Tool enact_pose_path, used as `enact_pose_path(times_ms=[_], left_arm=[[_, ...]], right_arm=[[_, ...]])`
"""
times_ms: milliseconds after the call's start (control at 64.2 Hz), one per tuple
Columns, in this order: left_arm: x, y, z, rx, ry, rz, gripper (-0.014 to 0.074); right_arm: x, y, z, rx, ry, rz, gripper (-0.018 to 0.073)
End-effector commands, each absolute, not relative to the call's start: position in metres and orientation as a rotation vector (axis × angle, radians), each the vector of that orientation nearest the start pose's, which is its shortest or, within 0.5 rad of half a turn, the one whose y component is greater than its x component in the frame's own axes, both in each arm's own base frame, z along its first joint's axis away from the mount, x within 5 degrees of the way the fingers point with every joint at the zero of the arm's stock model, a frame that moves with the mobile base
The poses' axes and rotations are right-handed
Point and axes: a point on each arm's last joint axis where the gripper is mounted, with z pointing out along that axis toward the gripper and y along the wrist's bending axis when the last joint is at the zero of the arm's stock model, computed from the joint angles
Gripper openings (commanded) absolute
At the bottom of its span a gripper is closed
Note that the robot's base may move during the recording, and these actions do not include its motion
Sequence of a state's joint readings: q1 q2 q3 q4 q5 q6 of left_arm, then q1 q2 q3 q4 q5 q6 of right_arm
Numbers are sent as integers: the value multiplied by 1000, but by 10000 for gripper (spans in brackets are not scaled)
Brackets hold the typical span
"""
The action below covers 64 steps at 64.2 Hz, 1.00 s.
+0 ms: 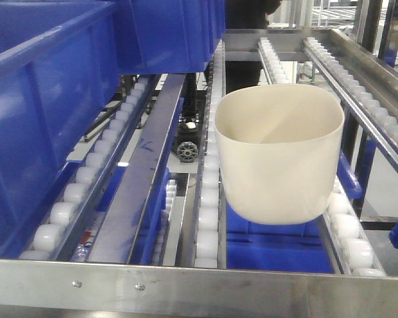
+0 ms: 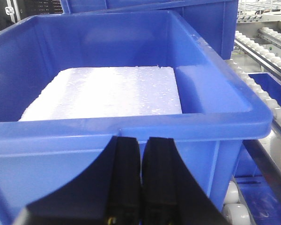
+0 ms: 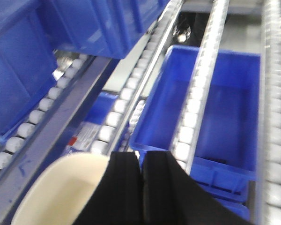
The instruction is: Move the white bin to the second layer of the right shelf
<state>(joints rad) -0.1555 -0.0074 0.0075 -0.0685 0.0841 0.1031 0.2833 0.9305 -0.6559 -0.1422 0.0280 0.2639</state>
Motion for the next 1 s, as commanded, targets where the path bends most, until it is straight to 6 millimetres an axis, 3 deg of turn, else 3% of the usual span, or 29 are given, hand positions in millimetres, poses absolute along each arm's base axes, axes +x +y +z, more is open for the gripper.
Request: enact_pose_path(times_ms=[0,358,981], left_arm=[[56,-9,199,139,1501,-107,85],[56,-9,199,139,1501,-107,85],[56,-9,199,139,1501,-107,85]], right_arm=[[179,48,342,-123,1627,298,56],[123,22,304,-47,1555,234,56],[120,21,301,-47,1555,233,56]])
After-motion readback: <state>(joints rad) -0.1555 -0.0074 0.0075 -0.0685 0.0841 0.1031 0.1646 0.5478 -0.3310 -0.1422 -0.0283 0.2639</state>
